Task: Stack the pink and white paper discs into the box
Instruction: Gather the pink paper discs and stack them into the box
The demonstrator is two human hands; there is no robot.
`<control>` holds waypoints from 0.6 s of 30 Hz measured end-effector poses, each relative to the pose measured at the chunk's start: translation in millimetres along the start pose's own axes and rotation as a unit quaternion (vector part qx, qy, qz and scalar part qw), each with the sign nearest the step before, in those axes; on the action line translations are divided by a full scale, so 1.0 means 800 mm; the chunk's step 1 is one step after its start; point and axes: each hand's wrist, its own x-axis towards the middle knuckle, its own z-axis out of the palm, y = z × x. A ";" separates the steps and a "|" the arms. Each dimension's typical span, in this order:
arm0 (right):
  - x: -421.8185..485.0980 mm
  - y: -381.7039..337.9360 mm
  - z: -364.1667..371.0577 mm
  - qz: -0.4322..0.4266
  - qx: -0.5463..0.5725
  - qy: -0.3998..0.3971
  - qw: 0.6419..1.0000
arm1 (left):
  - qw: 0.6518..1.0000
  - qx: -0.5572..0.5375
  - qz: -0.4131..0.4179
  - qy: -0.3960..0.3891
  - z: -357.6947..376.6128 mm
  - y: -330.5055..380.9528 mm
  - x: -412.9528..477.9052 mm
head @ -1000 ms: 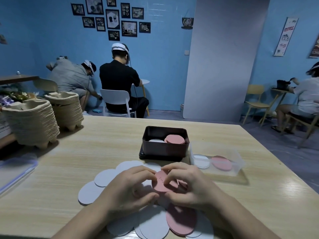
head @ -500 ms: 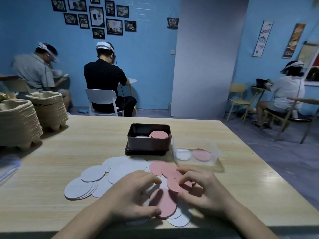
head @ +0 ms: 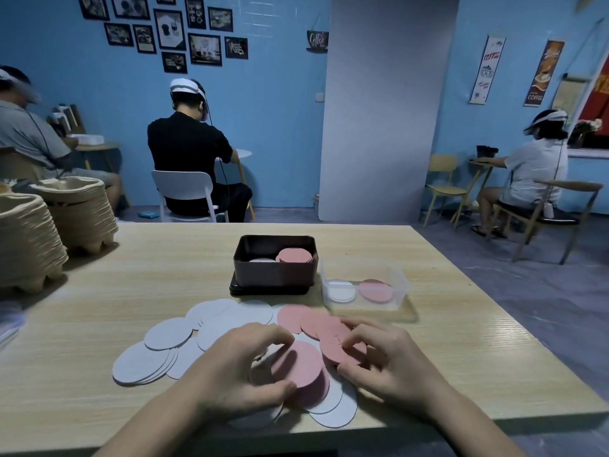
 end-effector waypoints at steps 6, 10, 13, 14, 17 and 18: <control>0.012 -0.006 0.012 -0.029 -0.017 -0.012 0.999 | 0.998 0.001 0.027 0.061 0.000 -0.003 0.007; 0.021 -0.016 0.024 -0.053 0.000 -0.019 0.998 | 0.997 0.013 0.032 0.063 0.013 -0.010 0.016; 0.022 -0.014 0.032 -0.064 -0.018 -0.027 0.997 | 0.997 0.017 0.038 0.071 0.018 -0.017 0.018; 0.023 -0.013 0.035 -0.067 -0.025 -0.030 0.997 | 0.996 0.017 0.043 0.078 0.019 -0.017 0.019; 0.024 -0.012 0.039 -0.076 -0.034 -0.024 0.996 | 0.993 0.013 0.063 0.101 0.021 -0.013 0.022; 0.023 -0.013 0.040 -0.079 -0.036 -0.021 0.996 | 0.992 0.008 0.067 0.103 0.020 -0.011 0.022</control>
